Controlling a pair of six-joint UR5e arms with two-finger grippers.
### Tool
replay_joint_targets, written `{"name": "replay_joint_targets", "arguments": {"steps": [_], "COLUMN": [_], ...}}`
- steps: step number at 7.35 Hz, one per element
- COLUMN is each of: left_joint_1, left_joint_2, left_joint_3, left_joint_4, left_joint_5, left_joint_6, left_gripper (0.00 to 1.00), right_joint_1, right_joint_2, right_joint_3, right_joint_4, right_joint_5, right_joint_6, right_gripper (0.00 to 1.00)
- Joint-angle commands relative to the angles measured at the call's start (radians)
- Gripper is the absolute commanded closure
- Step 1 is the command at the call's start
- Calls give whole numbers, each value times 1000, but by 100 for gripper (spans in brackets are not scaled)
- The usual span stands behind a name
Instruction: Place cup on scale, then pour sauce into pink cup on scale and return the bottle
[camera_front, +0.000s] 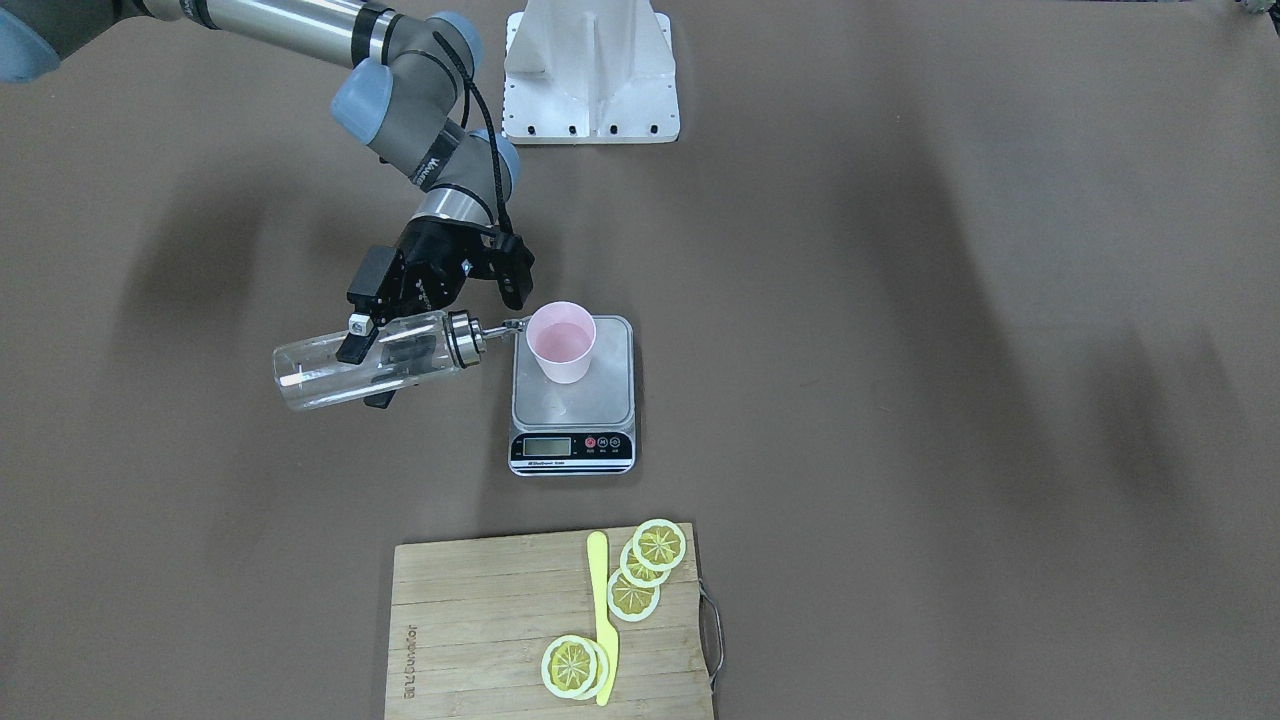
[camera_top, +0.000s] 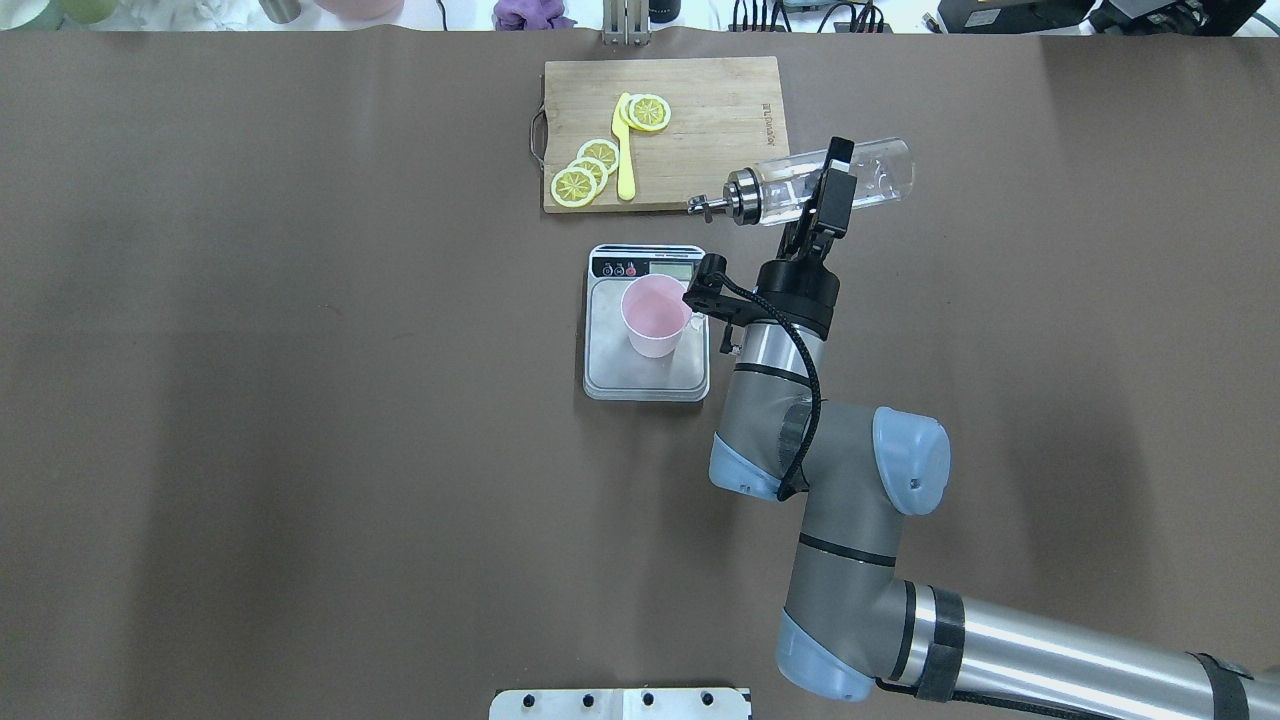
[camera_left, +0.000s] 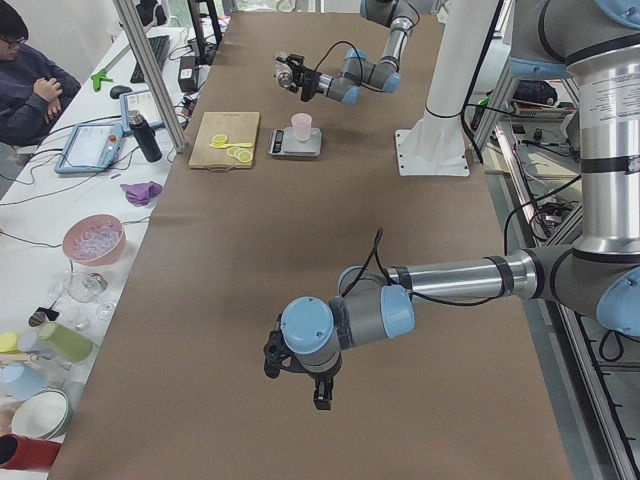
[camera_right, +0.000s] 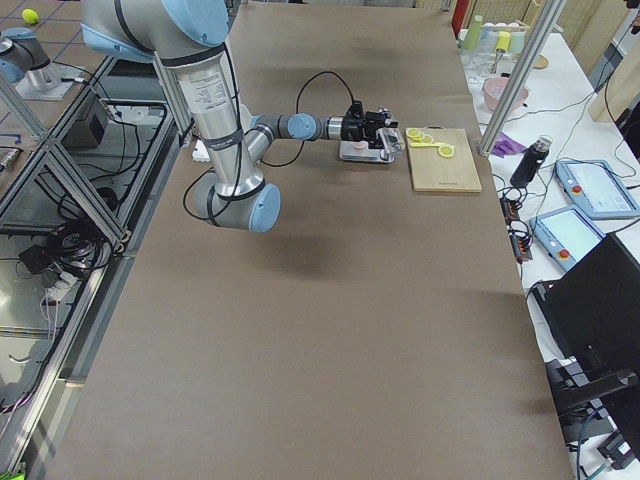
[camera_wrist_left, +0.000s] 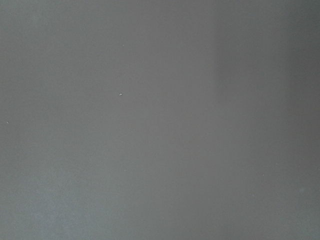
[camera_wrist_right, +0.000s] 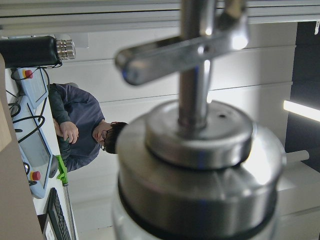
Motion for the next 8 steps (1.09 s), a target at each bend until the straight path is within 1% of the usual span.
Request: {"name": "replay_joint_targets", "arguments": {"steps": [1,2,4,8], "left_joint_1": [0,0,0,0], "left_joint_2": [0,0,0,9], "left_joint_3": [2,2,4,5], "left_joint_4": [0,0,-2,-2], "left_joint_5": [0,0,0,-2], "left_joint_6": [0,0,0,2], "left_gripper": [2,2,2,2], "right_joint_1": [-5,-11,-20,-46], "right_joint_2": [3,-3,5,-10], "right_joint_3": [3,4,12,24], "right_joint_4": [1,1,2,1], "right_joint_5": [4,4,4,4], "right_joint_6": [-1,-3,-65,-70], "right_gripper": [100,100,100,100]}}
